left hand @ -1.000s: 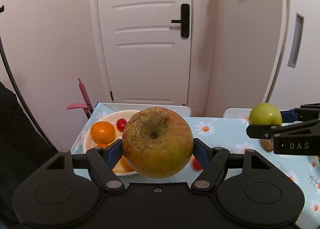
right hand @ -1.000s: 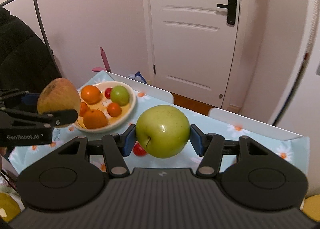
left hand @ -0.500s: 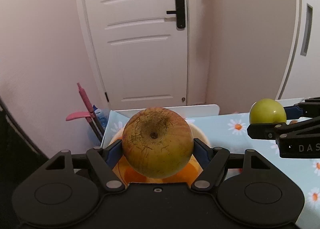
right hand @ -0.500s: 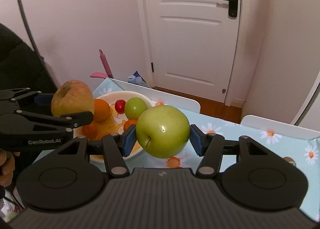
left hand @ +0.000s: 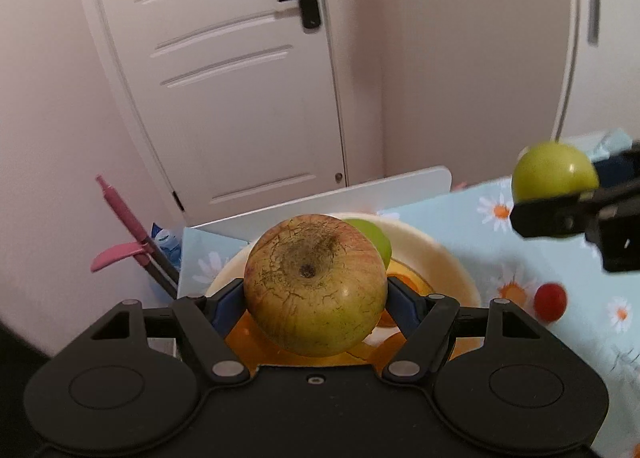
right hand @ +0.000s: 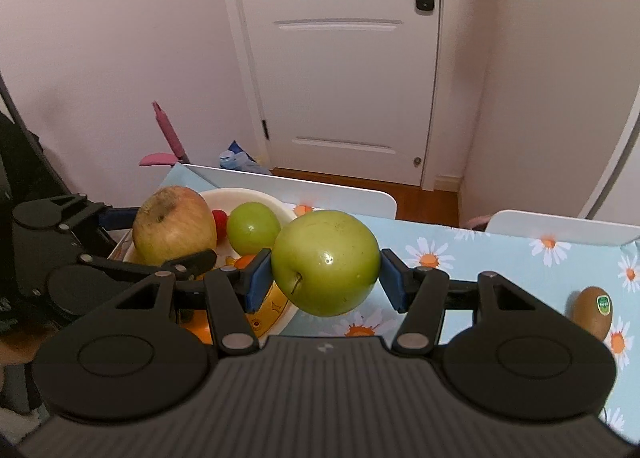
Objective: Organize fruits
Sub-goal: 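Carry both apples to the bowl, open the left tool inside, then lower the green apple into the bowl and open the right tool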
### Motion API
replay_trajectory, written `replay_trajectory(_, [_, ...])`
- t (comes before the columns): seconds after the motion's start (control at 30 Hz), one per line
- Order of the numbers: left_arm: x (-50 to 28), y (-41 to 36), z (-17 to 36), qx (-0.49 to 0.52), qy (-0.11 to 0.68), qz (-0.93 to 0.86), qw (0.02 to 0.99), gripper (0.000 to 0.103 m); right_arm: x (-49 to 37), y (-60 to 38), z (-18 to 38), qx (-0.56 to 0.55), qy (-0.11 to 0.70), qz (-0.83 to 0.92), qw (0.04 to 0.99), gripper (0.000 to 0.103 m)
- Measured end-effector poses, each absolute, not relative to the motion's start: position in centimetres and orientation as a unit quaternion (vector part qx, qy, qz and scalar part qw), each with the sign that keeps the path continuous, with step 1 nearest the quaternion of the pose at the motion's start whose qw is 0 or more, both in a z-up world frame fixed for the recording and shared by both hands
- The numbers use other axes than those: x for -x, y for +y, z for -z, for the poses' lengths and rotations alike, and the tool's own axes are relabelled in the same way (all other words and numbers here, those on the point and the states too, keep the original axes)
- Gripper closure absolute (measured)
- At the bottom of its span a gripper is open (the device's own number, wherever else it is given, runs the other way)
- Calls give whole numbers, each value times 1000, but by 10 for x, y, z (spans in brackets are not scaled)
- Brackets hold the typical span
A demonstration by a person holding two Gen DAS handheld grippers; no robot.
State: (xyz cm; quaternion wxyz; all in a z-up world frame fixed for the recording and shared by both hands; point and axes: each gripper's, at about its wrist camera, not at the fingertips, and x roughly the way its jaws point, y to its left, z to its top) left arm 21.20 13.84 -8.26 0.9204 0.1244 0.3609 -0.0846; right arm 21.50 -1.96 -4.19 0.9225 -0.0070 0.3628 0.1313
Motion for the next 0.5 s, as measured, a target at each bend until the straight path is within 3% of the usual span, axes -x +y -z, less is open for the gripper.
replay_trajectory(0.27, [-220,133,94,-144,380,102,908,23,-216,-22,41,7,370,-122,921,31])
replay_trajectory(0.3, [-219,133,93,-147,378,99,909,21,-216,-23,41,7,370,-123,921,31])
replay_trajectory(0.37, [-211,133,86,-147,357,97,917,0,-216,-23,39,8,370,-125,921,31])
replay_trajectory(0.5, [-199,139,70,-130,341,100,926,0,-219,-24,36,7,371,-133,919,31])
